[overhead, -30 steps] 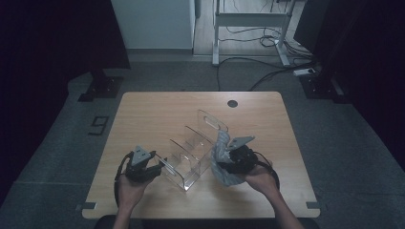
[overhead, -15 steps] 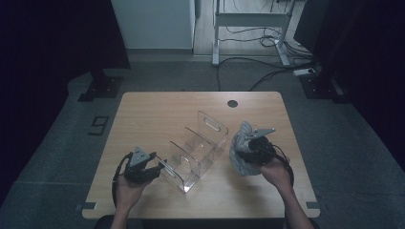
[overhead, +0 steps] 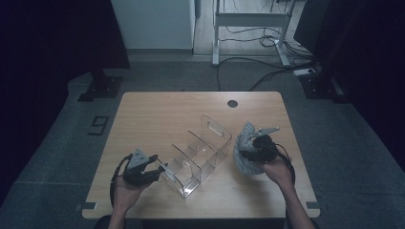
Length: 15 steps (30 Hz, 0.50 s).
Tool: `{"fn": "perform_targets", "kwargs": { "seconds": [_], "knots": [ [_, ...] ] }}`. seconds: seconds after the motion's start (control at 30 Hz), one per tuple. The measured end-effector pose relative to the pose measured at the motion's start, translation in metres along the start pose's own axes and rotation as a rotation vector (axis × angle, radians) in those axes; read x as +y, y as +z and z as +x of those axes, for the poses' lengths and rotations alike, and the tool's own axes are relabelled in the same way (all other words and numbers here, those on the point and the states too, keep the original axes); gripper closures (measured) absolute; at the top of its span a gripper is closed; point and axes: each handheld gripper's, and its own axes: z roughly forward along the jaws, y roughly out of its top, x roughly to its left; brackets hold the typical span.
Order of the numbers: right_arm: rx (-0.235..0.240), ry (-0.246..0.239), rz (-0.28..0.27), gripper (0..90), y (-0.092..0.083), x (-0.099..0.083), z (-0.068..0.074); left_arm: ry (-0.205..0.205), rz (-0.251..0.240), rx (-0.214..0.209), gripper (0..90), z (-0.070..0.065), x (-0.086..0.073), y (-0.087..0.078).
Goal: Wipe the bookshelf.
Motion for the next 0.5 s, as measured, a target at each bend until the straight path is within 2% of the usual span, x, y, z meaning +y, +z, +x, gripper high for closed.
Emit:
{"fn": "perform_targets", "kwargs": {
  "seconds": [0.1,0.27,0.5],
  "knots": [
    [0.022,-0.004,0.005,58.8,0.008,-0.001,-0.001,0.005,0.000,-0.015,45.5,0.000,0.000,0.000],
    [0.072,0.002,-0.023,57.4,0.020,0.001,-0.003,0.008,-0.001,-0.022,45.5,0.000,-0.001,0.000],
    [0.108,-0.004,-0.039,59.9,0.038,0.008,0.000,0.010,0.000,-0.029,45.6,0.000,0.000,0.000]
  ]
}}
